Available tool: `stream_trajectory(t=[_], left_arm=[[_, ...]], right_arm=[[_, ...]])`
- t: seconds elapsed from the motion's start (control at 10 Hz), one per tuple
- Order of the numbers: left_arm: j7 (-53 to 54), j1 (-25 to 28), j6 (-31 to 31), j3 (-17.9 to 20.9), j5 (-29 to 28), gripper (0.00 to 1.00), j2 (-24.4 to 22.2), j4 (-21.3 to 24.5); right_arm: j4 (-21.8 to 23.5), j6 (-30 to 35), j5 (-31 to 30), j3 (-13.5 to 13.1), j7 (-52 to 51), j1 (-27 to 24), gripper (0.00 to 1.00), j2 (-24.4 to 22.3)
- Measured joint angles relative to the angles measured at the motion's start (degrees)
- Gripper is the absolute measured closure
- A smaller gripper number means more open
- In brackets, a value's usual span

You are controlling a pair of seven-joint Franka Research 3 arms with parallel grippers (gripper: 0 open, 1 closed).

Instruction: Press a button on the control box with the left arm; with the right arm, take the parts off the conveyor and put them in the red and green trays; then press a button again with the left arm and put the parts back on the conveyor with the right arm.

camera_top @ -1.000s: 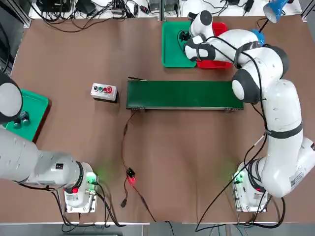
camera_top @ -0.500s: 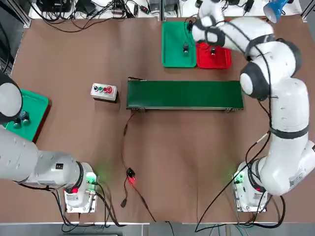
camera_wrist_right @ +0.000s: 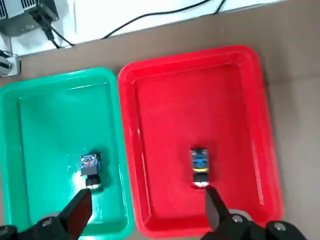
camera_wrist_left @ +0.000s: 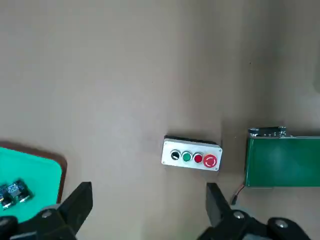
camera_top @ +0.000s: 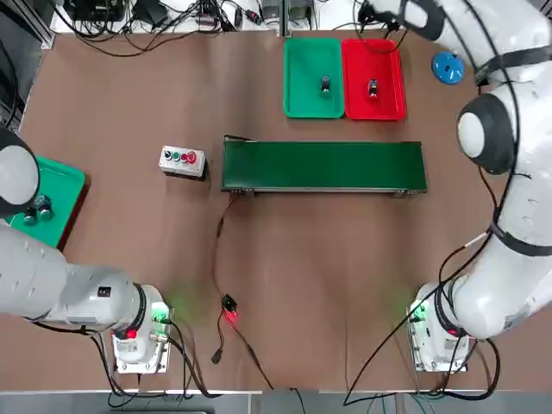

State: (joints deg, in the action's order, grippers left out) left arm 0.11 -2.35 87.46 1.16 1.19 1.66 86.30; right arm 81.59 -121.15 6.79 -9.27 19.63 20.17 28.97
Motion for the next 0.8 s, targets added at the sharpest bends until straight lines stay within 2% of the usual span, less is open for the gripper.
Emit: stream_trajectory(t=[0.3, 0.8], left_arm=[[0.0, 0.0, 0.0, 0.0, 0.0, 0.00, 0.0, 0.0], [0.0, 0.0, 0.0, 0.0, 0.0, 0.00, 0.0, 0.0]], right_arm=[[0.0, 8.3, -0.1, -0.1, -1.5, -4.0, 0.00, -7.6], [0.1, 29.9, -0.1, -0.1, -14.0, -13.1, 0.00, -23.0]])
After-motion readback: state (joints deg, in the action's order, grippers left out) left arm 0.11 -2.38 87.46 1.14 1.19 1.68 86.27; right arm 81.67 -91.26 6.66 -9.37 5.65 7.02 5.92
